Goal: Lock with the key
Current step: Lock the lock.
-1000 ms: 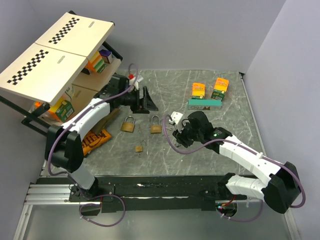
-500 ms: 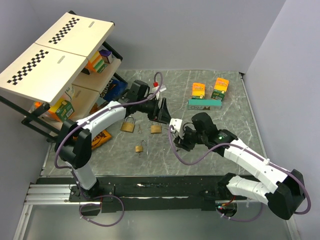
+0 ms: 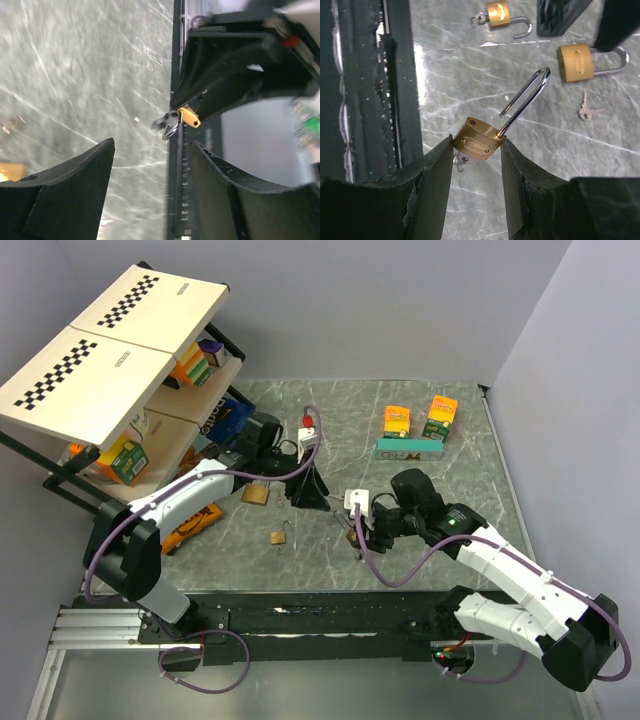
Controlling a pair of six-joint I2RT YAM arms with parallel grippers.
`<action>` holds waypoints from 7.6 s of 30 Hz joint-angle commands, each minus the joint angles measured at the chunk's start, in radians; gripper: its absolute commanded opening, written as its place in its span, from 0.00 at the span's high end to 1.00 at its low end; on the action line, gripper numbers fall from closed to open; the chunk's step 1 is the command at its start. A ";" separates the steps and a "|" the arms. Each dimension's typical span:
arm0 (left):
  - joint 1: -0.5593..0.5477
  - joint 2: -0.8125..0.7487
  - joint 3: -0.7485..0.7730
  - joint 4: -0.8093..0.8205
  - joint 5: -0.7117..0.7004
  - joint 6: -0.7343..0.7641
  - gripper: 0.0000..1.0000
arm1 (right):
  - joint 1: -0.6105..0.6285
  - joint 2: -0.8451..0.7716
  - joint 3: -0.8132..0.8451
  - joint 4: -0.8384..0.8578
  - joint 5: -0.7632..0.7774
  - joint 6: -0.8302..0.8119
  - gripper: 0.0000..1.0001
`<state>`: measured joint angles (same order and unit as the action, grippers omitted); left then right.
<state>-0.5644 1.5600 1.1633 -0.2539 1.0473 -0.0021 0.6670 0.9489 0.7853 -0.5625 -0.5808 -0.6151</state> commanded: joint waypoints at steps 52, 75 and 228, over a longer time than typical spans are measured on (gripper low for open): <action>-0.012 -0.187 0.015 -0.022 0.120 0.280 0.99 | -0.181 -0.001 0.212 -0.022 -0.201 0.147 0.00; 0.001 -0.270 0.075 0.214 0.048 -0.167 0.99 | -0.228 0.073 0.364 0.053 -0.382 0.190 0.27; -0.069 -0.163 -0.011 0.274 0.080 -0.176 0.99 | -0.193 0.232 0.486 0.356 -0.588 0.514 1.00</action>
<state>-0.5594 1.3369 1.1652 0.0746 1.1133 -0.2165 0.4248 1.2011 1.2110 -0.5087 -1.0931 -0.1268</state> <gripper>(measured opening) 0.040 0.228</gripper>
